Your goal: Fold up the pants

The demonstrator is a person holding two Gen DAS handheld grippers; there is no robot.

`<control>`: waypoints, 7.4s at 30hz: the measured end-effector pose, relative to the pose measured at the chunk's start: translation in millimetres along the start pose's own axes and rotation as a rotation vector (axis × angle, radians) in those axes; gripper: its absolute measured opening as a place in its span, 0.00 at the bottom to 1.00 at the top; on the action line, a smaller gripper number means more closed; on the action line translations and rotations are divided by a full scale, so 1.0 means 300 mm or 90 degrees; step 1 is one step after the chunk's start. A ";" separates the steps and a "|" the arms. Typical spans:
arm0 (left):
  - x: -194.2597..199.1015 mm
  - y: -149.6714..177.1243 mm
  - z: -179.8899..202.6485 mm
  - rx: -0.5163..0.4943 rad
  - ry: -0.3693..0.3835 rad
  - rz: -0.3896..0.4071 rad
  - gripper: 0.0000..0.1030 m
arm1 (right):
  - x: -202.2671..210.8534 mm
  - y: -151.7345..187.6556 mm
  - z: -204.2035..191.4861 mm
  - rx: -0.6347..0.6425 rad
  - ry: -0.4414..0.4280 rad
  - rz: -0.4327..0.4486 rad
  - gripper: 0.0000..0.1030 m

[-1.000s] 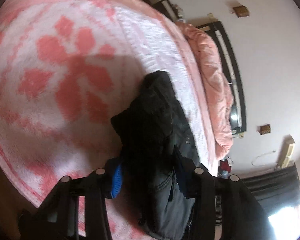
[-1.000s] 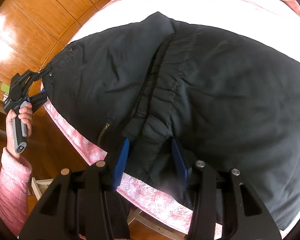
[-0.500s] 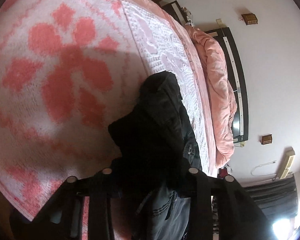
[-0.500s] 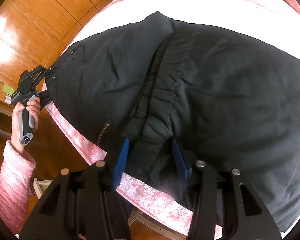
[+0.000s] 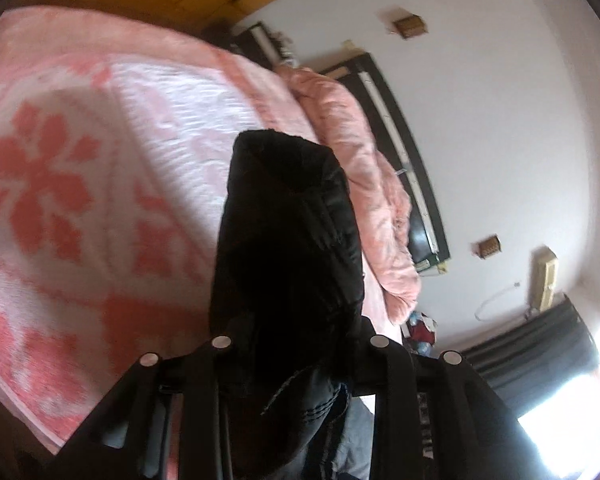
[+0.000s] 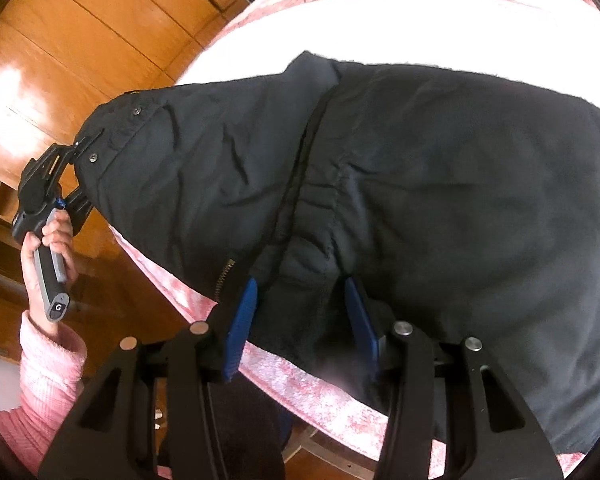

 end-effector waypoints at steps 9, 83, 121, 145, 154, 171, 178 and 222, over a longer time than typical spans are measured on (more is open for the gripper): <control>0.006 0.100 0.283 -0.101 0.081 -0.038 0.28 | 0.202 0.008 0.125 -0.041 0.030 0.072 0.51; -0.236 0.719 0.446 -0.518 -0.236 -0.274 0.85 | 0.406 0.087 0.272 -0.096 0.189 0.119 0.87; -0.209 0.668 0.355 -0.431 -0.260 -0.290 0.92 | 0.354 0.005 0.057 -0.002 0.096 0.131 0.26; -0.247 0.788 0.498 -0.484 -0.209 -0.310 0.92 | 0.673 0.052 0.231 -0.036 0.133 0.197 0.25; -0.274 0.838 0.518 -0.499 -0.201 -0.328 0.92 | 0.573 0.134 0.402 -0.092 0.173 0.141 0.25; -0.291 0.859 0.509 -0.518 -0.205 -0.339 0.92 | 0.574 0.153 0.498 -0.113 0.162 0.150 0.54; -0.292 0.873 0.532 -0.525 -0.198 -0.340 0.92 | 0.609 0.004 0.588 -0.166 0.121 0.182 0.59; -0.197 0.921 0.710 -0.614 -0.137 -0.245 0.96 | 0.540 0.259 0.534 -0.271 0.033 0.133 0.70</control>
Point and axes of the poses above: each gripper's, at about its wrist camera, not at the fingertips, and x roughly against the way its jaws point, z to its right, y to its underside, the point moved 2 cm from there along -x, roughly the way its jaws point, and after that the axes turned 8 degrees about z, right-handed, at the moved point
